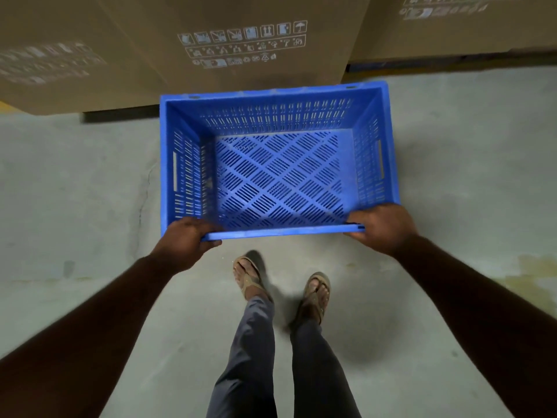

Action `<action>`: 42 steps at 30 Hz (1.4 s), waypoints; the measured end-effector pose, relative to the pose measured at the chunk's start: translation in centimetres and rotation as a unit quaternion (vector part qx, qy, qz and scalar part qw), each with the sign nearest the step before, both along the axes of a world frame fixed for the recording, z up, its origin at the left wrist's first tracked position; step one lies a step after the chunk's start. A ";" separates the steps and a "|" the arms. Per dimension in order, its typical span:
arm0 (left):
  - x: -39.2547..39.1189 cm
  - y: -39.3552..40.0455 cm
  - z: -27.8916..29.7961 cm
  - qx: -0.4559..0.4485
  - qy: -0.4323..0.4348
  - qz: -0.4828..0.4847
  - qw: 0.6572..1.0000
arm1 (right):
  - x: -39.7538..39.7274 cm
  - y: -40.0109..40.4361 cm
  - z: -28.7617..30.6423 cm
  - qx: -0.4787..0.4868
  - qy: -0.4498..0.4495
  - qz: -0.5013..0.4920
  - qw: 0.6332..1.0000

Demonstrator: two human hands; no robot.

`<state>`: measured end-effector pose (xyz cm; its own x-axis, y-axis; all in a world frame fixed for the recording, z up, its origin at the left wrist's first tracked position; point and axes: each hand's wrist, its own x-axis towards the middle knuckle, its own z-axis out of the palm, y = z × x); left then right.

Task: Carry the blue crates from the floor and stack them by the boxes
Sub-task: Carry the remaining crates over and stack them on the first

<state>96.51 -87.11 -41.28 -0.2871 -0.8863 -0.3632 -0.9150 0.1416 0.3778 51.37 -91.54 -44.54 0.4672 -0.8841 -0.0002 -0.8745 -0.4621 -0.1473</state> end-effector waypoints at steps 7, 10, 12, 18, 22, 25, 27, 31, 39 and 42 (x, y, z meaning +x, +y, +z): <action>-0.9 1.7 0.4 -0.048 -0.005 0.038 0.998 | 1.8 3.3 -0.3 -0.016 -0.015 0.044 0.999; -1.1 1.5 0.2 -0.050 -0.009 0.056 0.997 | 2.9 2.8 -0.1 0.006 -0.044 -0.051 0.998; -1.1 1.5 0.2 -0.046 -0.020 0.056 0.997 | 3.9 2.4 0.0 0.006 -0.024 -0.099 0.995; -0.9 1.0 0.2 -0.012 -0.025 0.057 0.998 | 4.2 2.1 0.5 0.026 -0.010 -0.119 0.993; -1.0 0.8 0.4 -0.002 -0.024 0.049 0.999 | 5.0 2.1 1.1 0.024 -0.012 -0.145 0.989; -1.1 0.3 0.3 0.008 -0.037 0.040 0.998 | 4.9 1.8 0.7 0.032 0.002 -0.159 0.987; -1.2 0.2 0.6 0.016 -0.045 0.038 0.998 | 4.9 1.9 0.6 0.044 0.014 -0.159 0.986; -1.2 -0.6 0.9 0.096 -0.067 0.040 0.992 | 5.4 1.0 1.8 0.113 0.038 -0.165 0.979; -7.8 0.4 13.8 0.097 0.109 0.192 0.970 | 7.6 3.6 14.6 0.183 -0.240 -0.263 0.916; -9.7 2.9 19.7 0.067 0.209 0.224 0.950 | 6.9 7.0 19.9 0.191 -0.308 -0.287 0.887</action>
